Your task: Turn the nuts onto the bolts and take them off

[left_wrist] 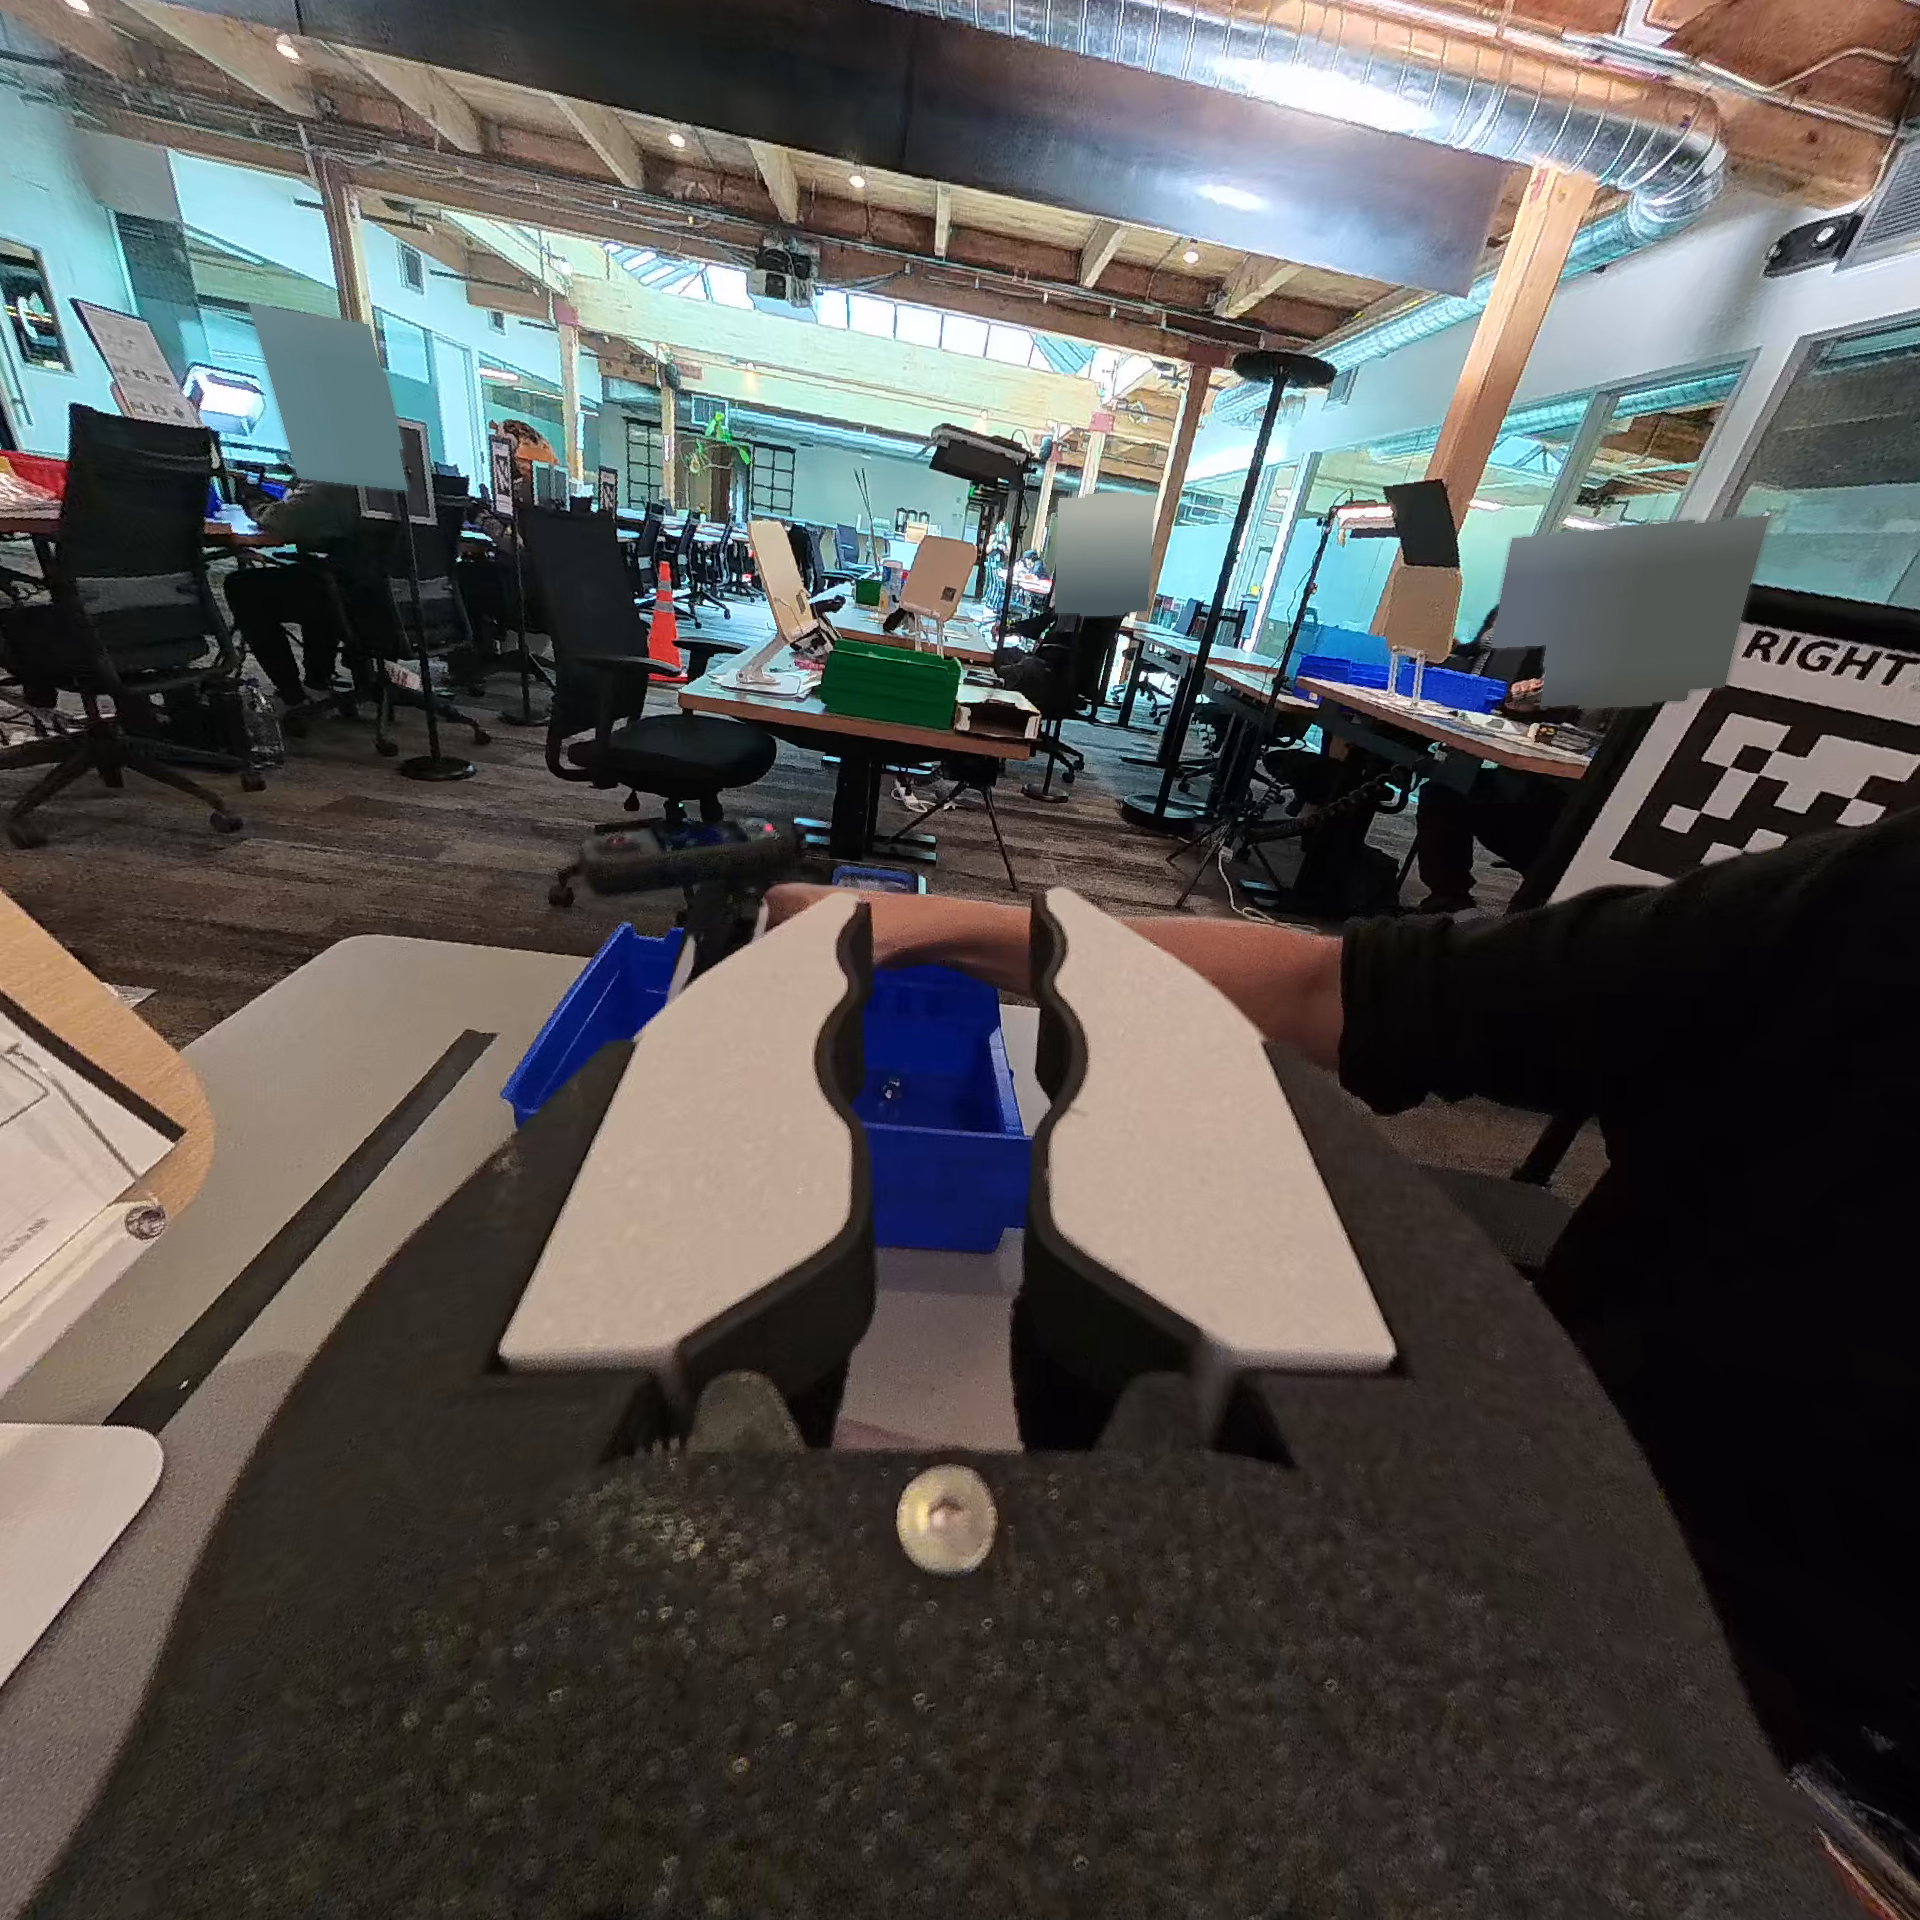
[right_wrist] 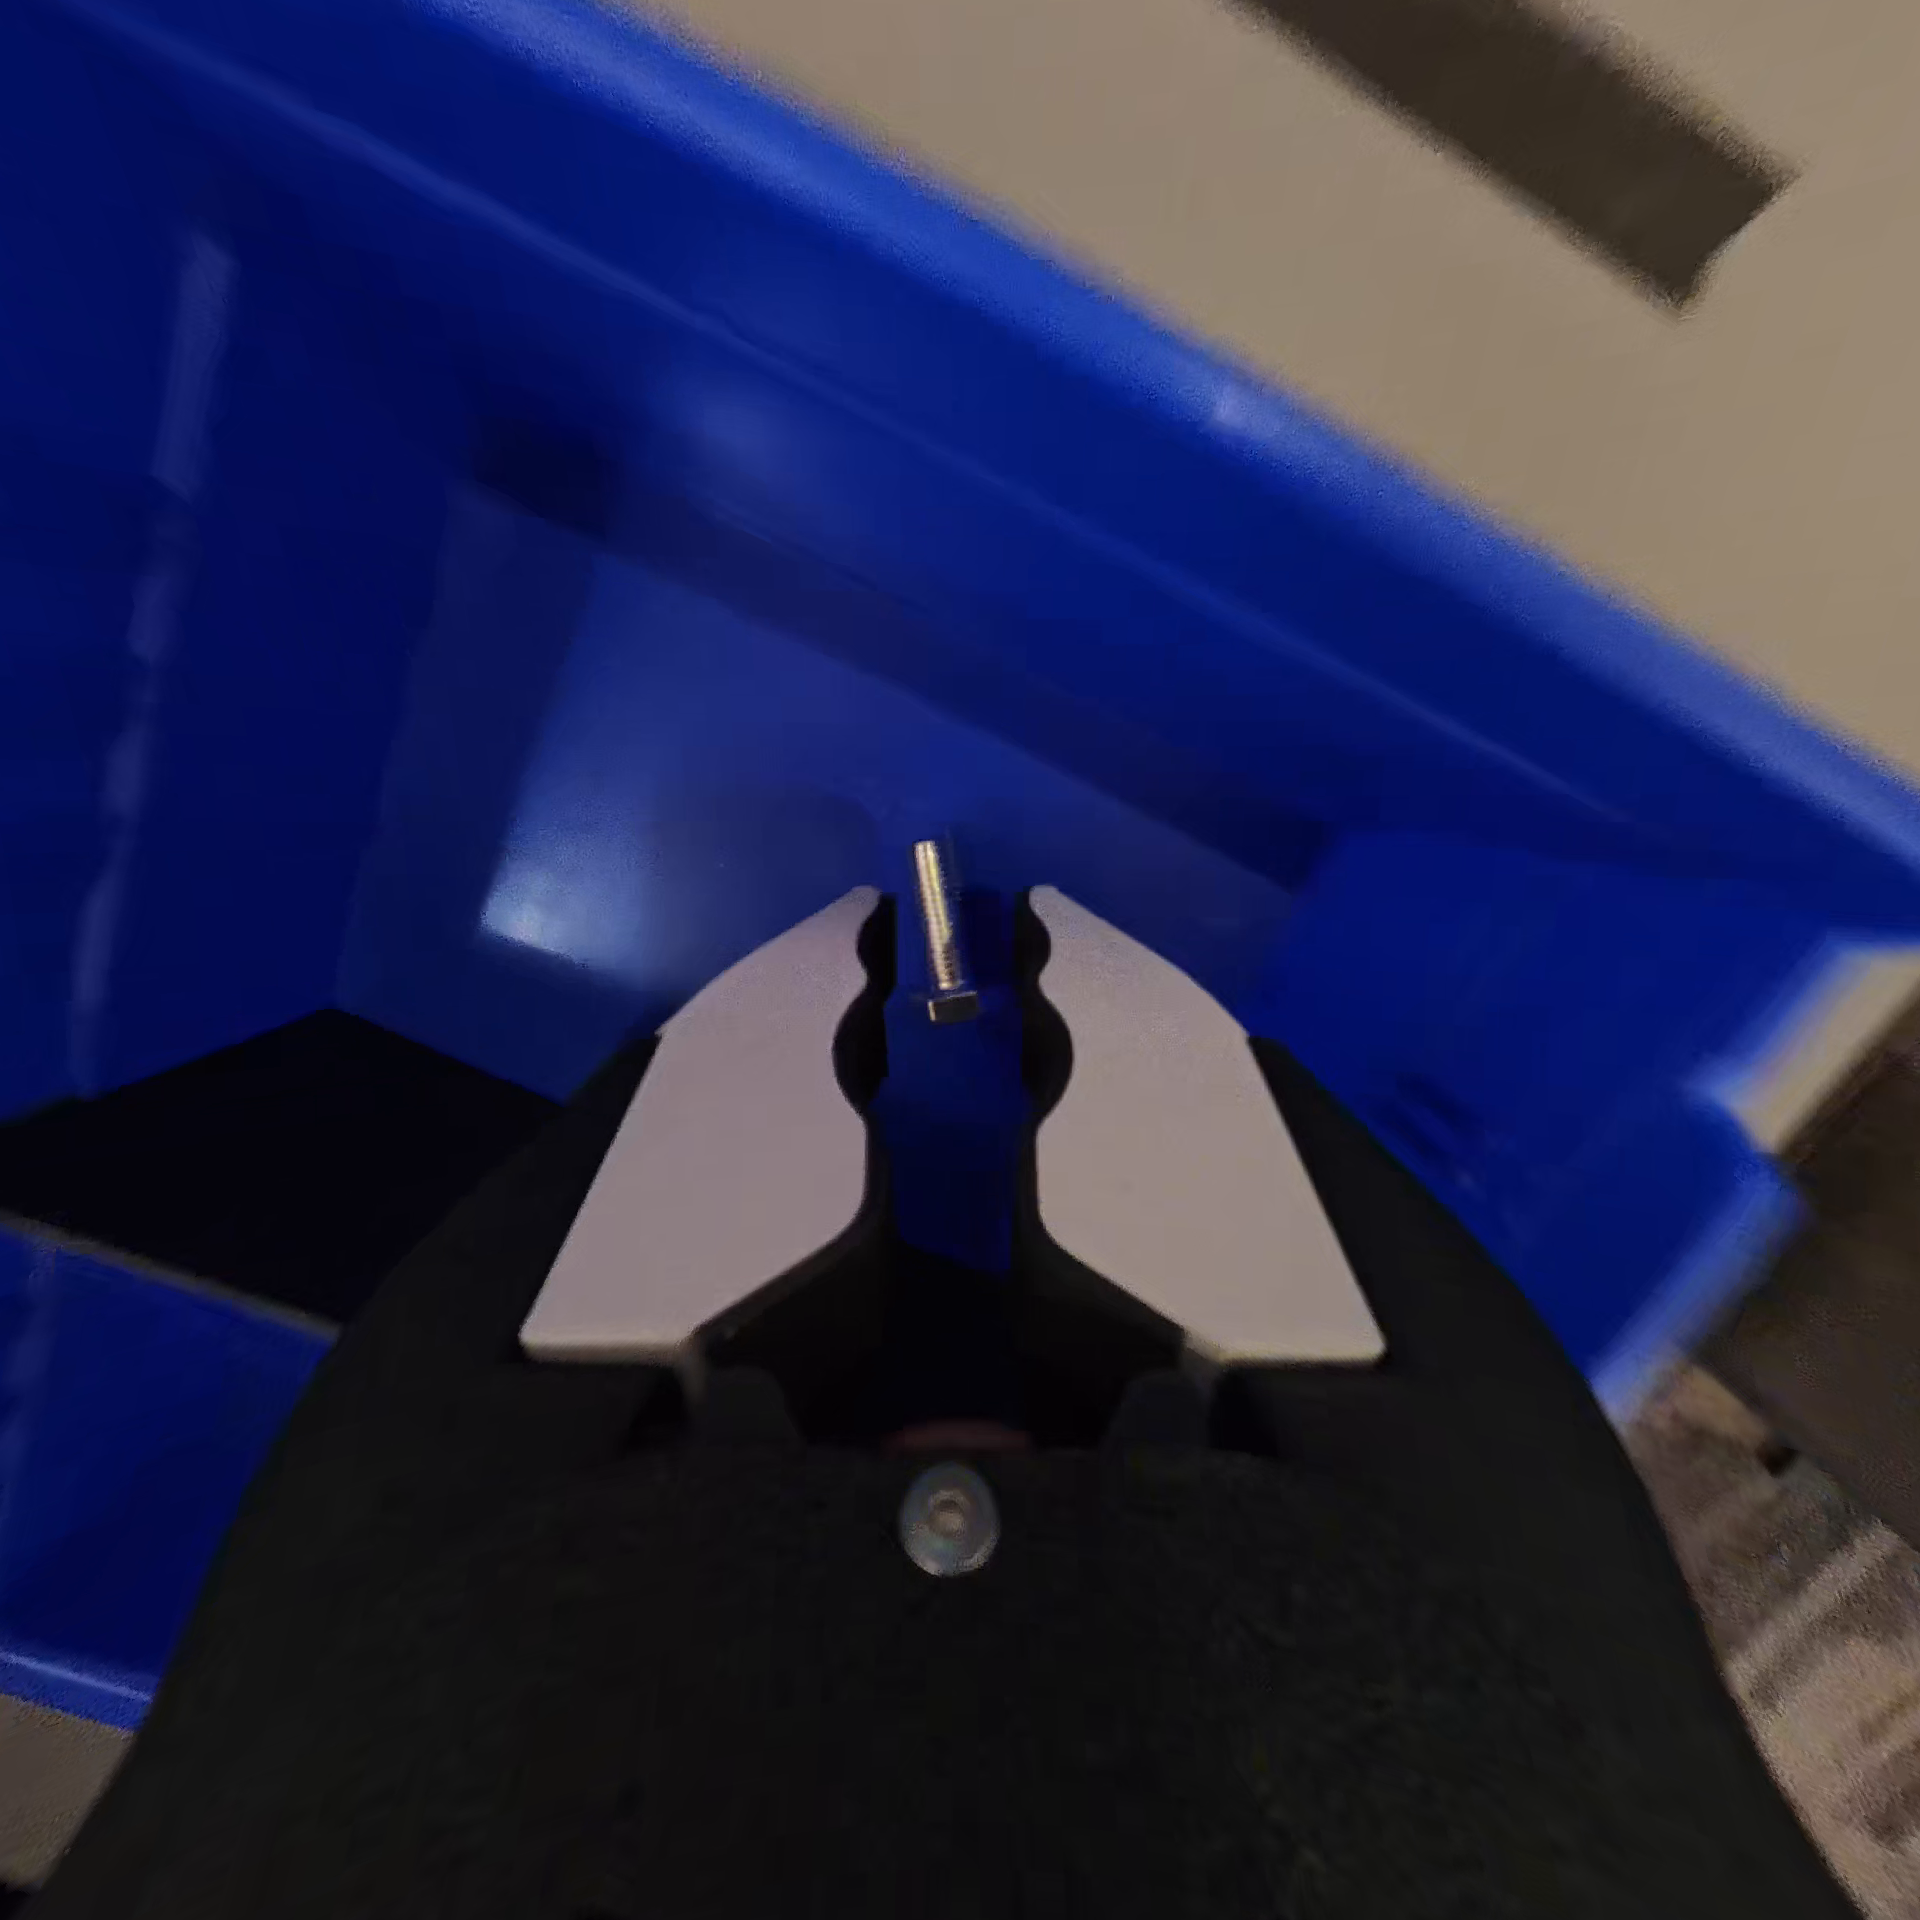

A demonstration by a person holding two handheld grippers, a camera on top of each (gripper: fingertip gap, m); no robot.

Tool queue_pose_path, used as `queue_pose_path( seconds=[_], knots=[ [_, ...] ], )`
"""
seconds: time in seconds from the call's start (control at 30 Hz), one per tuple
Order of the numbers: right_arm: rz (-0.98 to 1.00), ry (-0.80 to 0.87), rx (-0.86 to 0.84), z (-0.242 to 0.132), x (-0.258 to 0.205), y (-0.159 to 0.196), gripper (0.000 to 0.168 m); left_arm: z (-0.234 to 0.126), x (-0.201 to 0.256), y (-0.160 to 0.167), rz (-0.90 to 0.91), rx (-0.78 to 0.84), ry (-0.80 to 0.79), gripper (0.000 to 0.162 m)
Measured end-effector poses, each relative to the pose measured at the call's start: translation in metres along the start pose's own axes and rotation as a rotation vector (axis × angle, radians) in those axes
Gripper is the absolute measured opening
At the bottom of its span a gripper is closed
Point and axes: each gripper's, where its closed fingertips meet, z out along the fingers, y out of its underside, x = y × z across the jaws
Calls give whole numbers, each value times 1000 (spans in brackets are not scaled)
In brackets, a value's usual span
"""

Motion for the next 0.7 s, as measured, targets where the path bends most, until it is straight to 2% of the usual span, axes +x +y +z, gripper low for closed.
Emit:
queue_pose_path(
  seconds=[0.03,0.1,0.17,0.23,0.3,0.33,0.4,0.5,0.6,0.7],
  knots=[
    [12,26,84,-19,1,-11,22,-1,0,-1,-1,3,1,27],
    [9,15,360,-77,-17,-43,24,-2,0,-2,2,4,-5,28],
    [-6,-62,718,-152,-56,-72,30,-3,-1,-2,9,1,-15,28],
    [-37,-222,1056,-222,-113,-84,30,-3,-3,-1,12,-7,-26,28],
    [-93,-429,1256,-258,-178,-76,32,-3,-5,1,19,-21,-49,28],
    [-118,-535,1308,-262,-210,-67,37,-3,-6,2,22,-37,-64,28],
    [-169,-688,1320,-245,-269,-47,39,-4,-6,6,39,-76,-99,28],
    [-301,-773,1169,-188,-337,-8,41,-19,-6,17,80,-179,-224,28],
    [-389,-710,1069,-144,-356,31,41,-56,-7,36,76,-325,-379,28],
    [-409,-642,1076,-127,-354,48,40,-107,-14,59,55,-497,-554,29]
  ],
)
